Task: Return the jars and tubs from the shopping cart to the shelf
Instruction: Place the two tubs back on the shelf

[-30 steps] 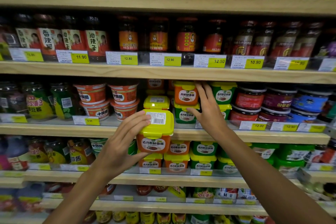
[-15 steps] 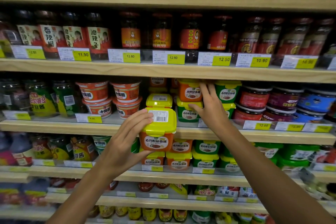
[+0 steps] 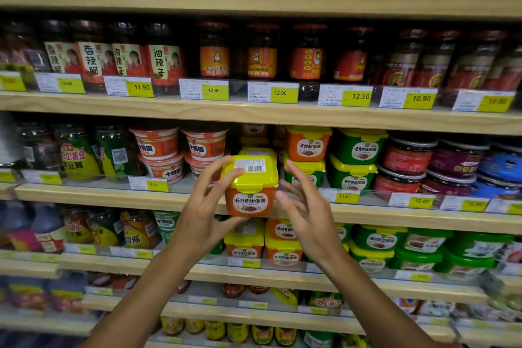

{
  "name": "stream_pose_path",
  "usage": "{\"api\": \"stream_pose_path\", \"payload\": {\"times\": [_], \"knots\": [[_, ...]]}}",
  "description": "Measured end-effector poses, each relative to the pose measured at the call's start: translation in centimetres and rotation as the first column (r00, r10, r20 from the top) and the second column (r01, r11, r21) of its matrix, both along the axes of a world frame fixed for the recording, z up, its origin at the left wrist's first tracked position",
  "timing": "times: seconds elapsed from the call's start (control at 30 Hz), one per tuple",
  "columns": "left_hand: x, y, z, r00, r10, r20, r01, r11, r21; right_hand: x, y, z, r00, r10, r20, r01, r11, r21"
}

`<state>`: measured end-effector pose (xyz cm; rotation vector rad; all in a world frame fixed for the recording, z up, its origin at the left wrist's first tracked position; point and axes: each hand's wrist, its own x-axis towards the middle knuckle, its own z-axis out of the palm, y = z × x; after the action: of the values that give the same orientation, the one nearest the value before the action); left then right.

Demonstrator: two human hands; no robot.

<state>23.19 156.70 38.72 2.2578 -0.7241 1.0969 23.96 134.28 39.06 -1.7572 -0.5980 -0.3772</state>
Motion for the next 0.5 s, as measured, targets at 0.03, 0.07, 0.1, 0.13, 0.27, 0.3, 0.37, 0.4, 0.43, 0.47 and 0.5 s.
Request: {"api": "stream_pose_path", "payload": {"times": [0.03, 0.07, 0.1, 0.13, 0.27, 0.3, 0.37, 0.4, 0.43, 0.47, 0.5], "knots": [[0.2, 0.0, 0.1, 1.0, 0.018, -0.002, -0.018, 1.0, -0.009, 0.0, 0.3, -0.1, 1.0, 0.024, -0.018, -0.024, 1.0, 0.004], [0.5, 0.0, 0.1, 0.999, 0.031, -0.006, -0.031, 0.999, -0.02, 0.0, 0.6, -0.2, 0.999, 0.044, -0.031, -0.044, 0.999, 0.001], [0.7, -0.1, 0.0, 0.999, 0.039, -0.013, -0.04, 0.998, -0.039, 0.1, 1.0, -0.2, 0.998, 0.051, -0.036, -0.051, 0.999, -0.003], [1.0, -0.1, 0.0, 0.999, 0.041, -0.025, -0.042, 0.997, -0.061, 0.3, 1.4, -0.2, 0.998, 0.045, -0.037, -0.045, 0.999, 0.001], [1.6, -0.5, -0.1, 0.997, 0.047, -0.056, -0.054, 0.991, -0.124, 1.0, 2.5, 0.0, 1.0, 0.0, -0.008, 0.0, 0.999, 0.049], [1.8, -0.7, -0.1, 0.996, 0.052, -0.067, -0.061, 0.988, -0.144, 1.2, 2.6, 0.2, 1.0, -0.007, 0.002, 0.007, 0.998, 0.063], [2.2, -1.1, 0.2, 0.994, 0.053, -0.092, -0.069, 0.981, -0.181, 1.8, 2.8, 0.3, 1.0, -0.025, 0.017, 0.023, 0.995, 0.096], [2.5, -1.2, 0.3, 0.993, 0.053, -0.101, -0.072, 0.98, -0.186, 2.1, 2.9, 0.4, 0.999, -0.028, 0.018, 0.026, 0.993, 0.113], [2.8, -1.3, 0.4, 0.992, 0.057, -0.111, -0.077, 0.98, -0.185, 2.4, 3.0, 0.6, 1.0, -0.028, 0.013, 0.026, 0.991, 0.131], [3.2, -1.4, 0.5, 0.99, 0.058, -0.125, -0.081, 0.978, -0.19, 2.7, 3.1, 0.7, 1.0, -0.025, 0.007, 0.024, 0.989, 0.146], [3.6, -1.5, 0.6, 0.989, 0.051, -0.14, -0.079, 0.976, -0.205, 3.0, 3.2, 0.8, 1.0, -0.025, 0.004, 0.025, 0.987, 0.159]]}}
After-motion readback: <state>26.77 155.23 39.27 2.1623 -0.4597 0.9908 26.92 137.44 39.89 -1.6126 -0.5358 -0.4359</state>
